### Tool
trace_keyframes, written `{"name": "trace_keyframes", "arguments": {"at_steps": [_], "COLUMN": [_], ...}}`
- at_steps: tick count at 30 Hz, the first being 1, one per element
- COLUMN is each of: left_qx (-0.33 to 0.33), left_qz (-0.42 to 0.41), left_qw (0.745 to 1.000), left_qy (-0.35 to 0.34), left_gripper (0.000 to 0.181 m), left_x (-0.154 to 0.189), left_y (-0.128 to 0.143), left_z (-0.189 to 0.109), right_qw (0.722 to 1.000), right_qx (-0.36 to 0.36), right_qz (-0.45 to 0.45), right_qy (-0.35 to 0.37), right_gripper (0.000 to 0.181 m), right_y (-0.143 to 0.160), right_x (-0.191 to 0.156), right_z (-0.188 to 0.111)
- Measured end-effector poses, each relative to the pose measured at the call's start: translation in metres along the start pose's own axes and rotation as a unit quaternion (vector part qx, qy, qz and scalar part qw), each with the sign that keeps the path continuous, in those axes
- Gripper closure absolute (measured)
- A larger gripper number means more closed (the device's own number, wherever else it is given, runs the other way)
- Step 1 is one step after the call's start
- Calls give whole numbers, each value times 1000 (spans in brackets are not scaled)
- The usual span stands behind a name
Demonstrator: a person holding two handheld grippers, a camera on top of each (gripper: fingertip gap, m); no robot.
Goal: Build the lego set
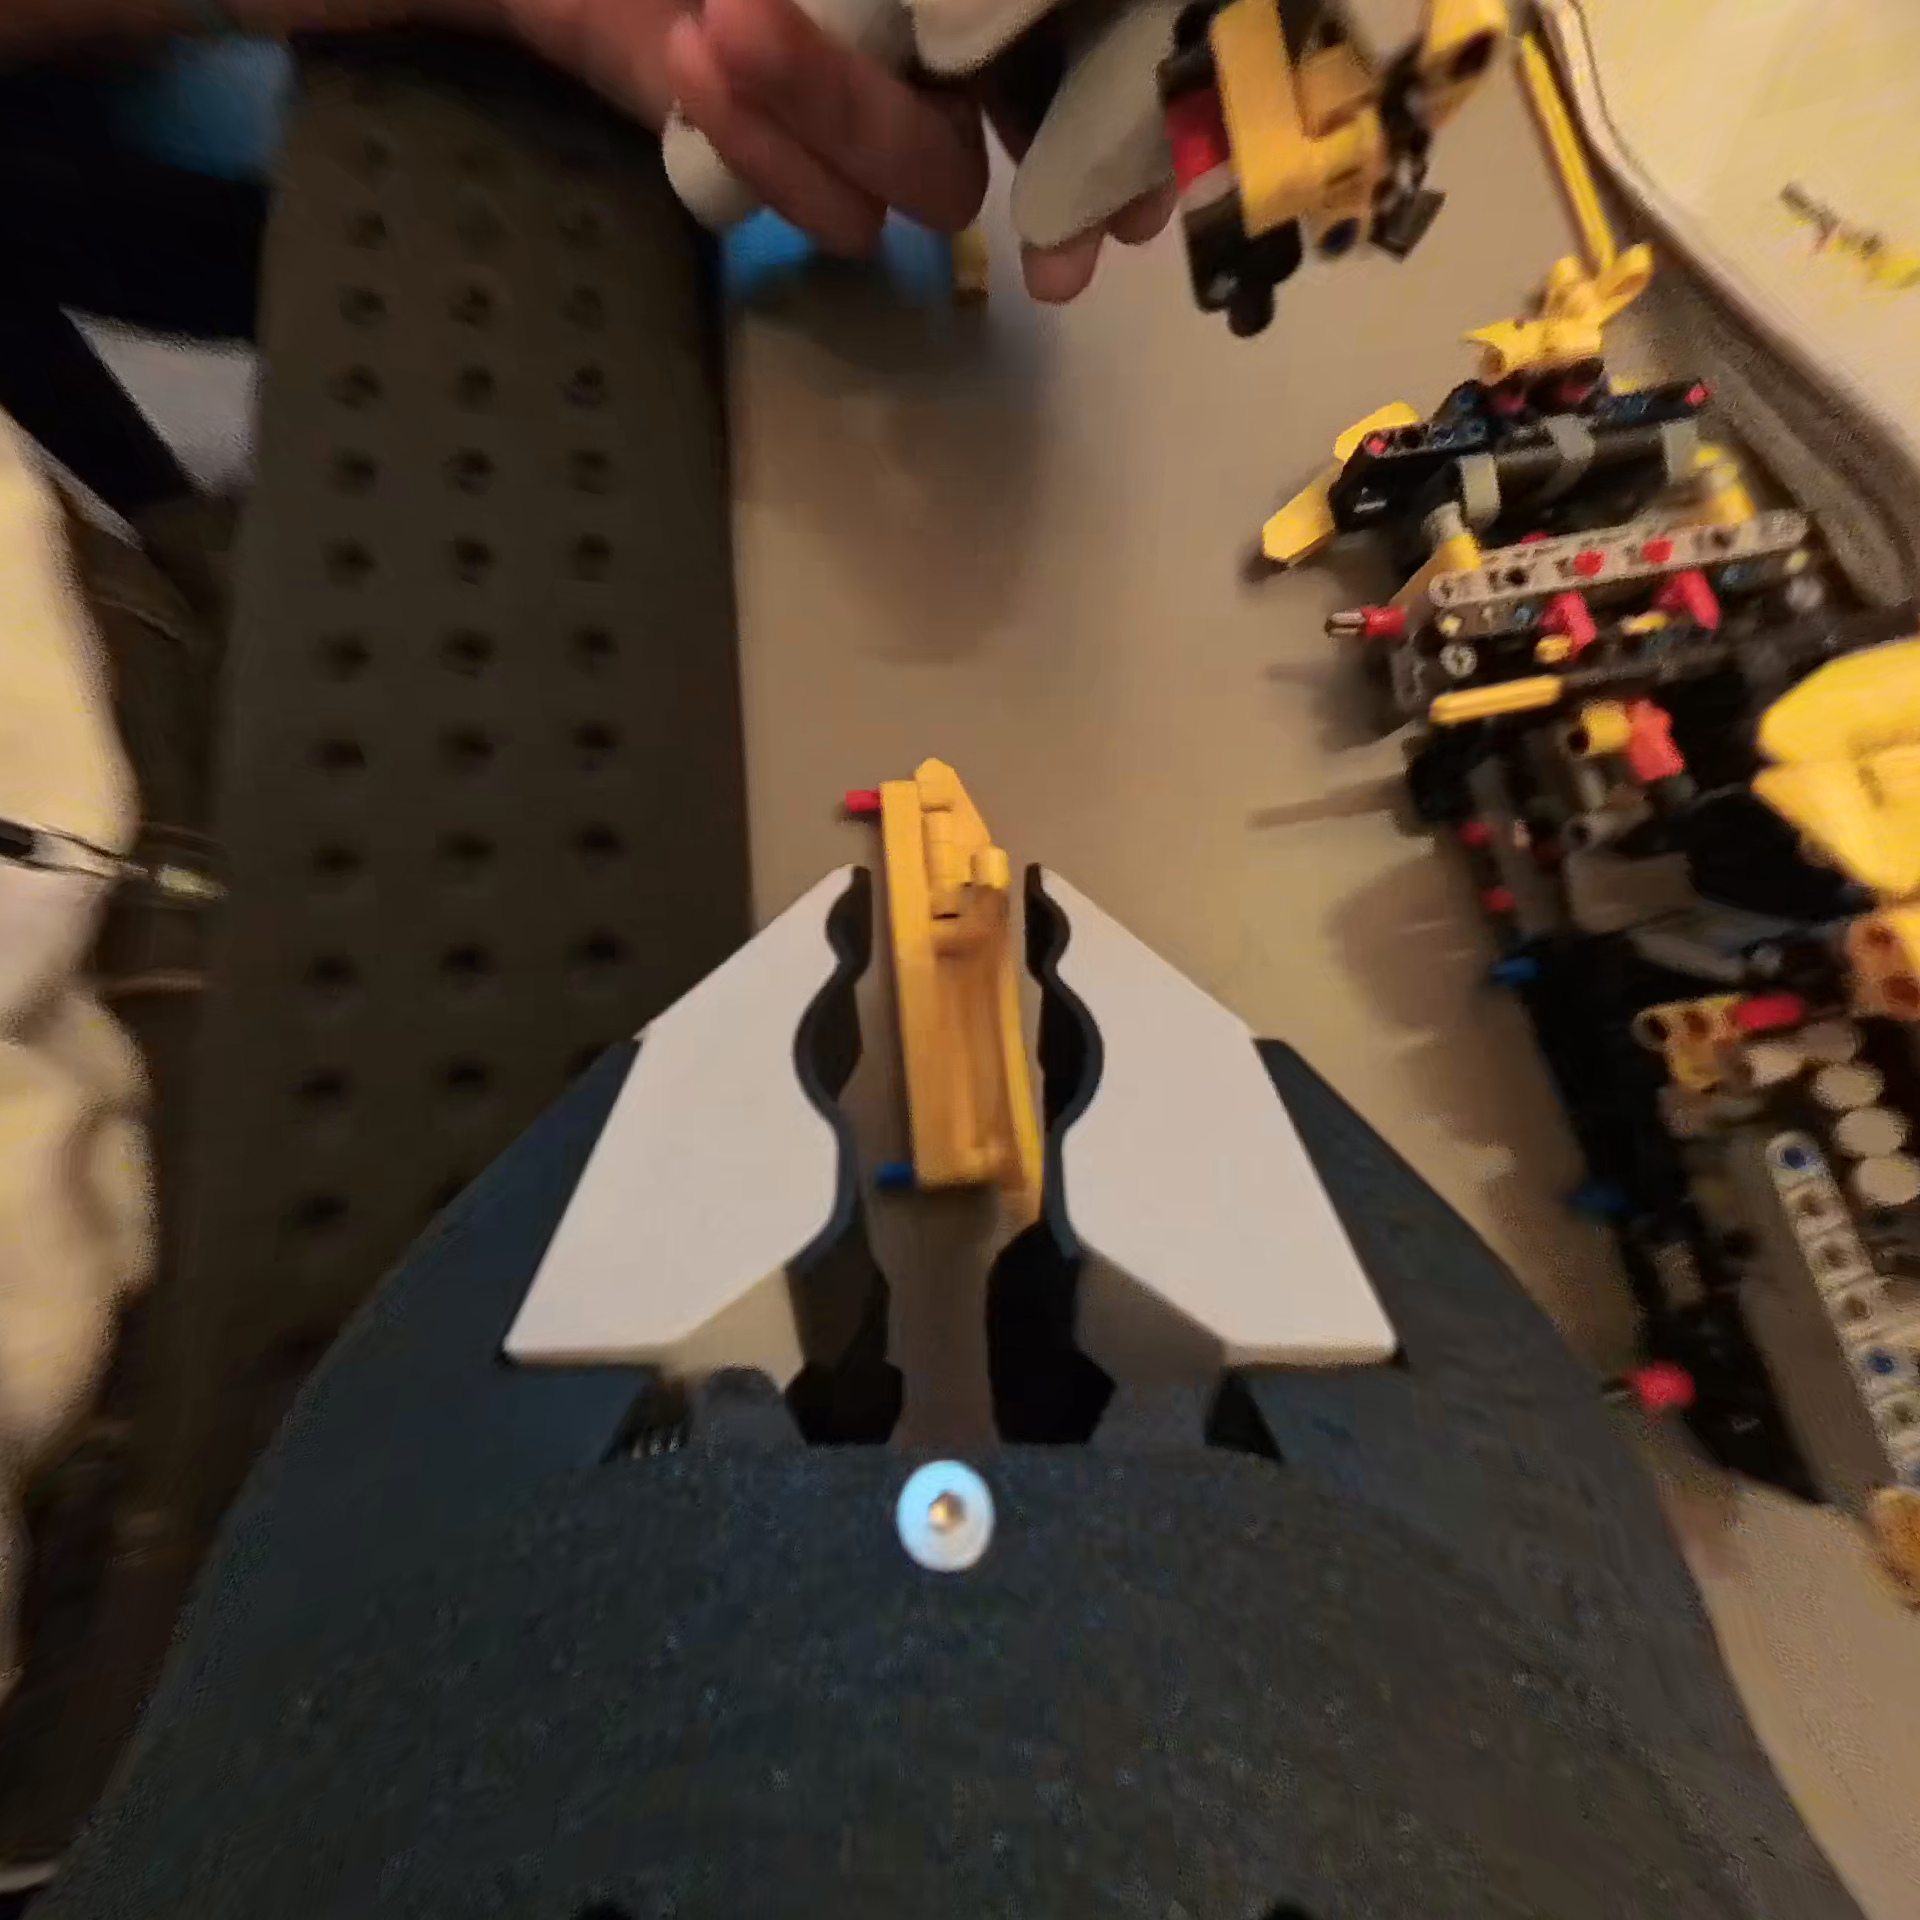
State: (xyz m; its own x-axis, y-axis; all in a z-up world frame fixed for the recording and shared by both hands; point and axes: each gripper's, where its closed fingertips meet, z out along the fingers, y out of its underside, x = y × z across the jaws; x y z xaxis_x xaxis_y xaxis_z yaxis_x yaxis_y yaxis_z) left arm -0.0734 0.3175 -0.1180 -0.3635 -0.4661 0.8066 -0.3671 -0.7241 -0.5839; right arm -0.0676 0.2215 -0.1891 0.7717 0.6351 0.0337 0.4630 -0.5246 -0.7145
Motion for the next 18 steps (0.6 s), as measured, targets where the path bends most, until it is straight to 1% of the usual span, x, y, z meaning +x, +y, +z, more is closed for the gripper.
{"name": "trace_keyframes", "arguments": {"at_steps": [1, 2, 3, 4, 5, 6, 7, 8, 9, 10, 12, 15, 16, 17, 18], "left_qx": [1, 2, 3, 2, 0, -2, -4, -5, -5, -4, 0, 6, 8, 8, 8], "left_qz": [-2, -4, -6, -8, -9, -10, -10, -9, -9, -9, -10, -17, -19, -19, -19], "left_qw": [1000, 1000, 1000, 1000, 1000, 1000, 1000, 1000, 1000, 1000, 1000, 999, 999, 999, 999], "left_qy": [2, 4, 7, 10, 12, 14, 16, 17, 18, 20, 23, 30, 32, 33, 34], "left_gripper": [168, 168, 167, 168, 167, 167, 167, 167, 167, 167, 168, 168, 168, 168, 168], "left_x": [0, 1, 1, 2, 3, 3, 4, 4, 5, 6, 7, 8, 9, 9, 10], "left_y": [0, -1, -1, 0, 0, 1, 2, 2, 3, 3, 2, 0, -1, -1, 0], "left_z": [0, 0, 0, 0, 1, 2, 3, 3, 4, 4, 3, 2, 1, 1, 1], "right_qw": [999, 994, 983, 963, 933, 888, 833, 779, 733, 697, 639, 573, 557, 554, 551], "right_qx": [14, 27, 38, 56, 67, 69, 65, 68, 72, 69, 69, 63, 61, 50, 41], "right_qz": [44, 100, 164, 237, 323, 417, 502, 563, 610, 652, 714, 767, 777, 782, 787], "right_qy": [-21, -43, -77, -114, -146, -182, -224, -268, -292, -290, -277, -282, -285, -280, -275], "right_gripper": [151, 145, 145, 148, 152, 152, 150, 139, 134, 129, 130, 122, 122, 124, 130], "right_y": [-4, -7, -10, -14, -15, -12, -8, -7, -4, 3, 15, 20, 20, 23, 26], "right_x": [-4, -6, -9, -11, -10, -9, -11, -13, -12, -9, -1, 4, 5, 4, 3], "right_z": [-8, -17, -28, -39, -49, -56, -61, -65, -66, -64, -60, -55, -53, -51, -49]}}
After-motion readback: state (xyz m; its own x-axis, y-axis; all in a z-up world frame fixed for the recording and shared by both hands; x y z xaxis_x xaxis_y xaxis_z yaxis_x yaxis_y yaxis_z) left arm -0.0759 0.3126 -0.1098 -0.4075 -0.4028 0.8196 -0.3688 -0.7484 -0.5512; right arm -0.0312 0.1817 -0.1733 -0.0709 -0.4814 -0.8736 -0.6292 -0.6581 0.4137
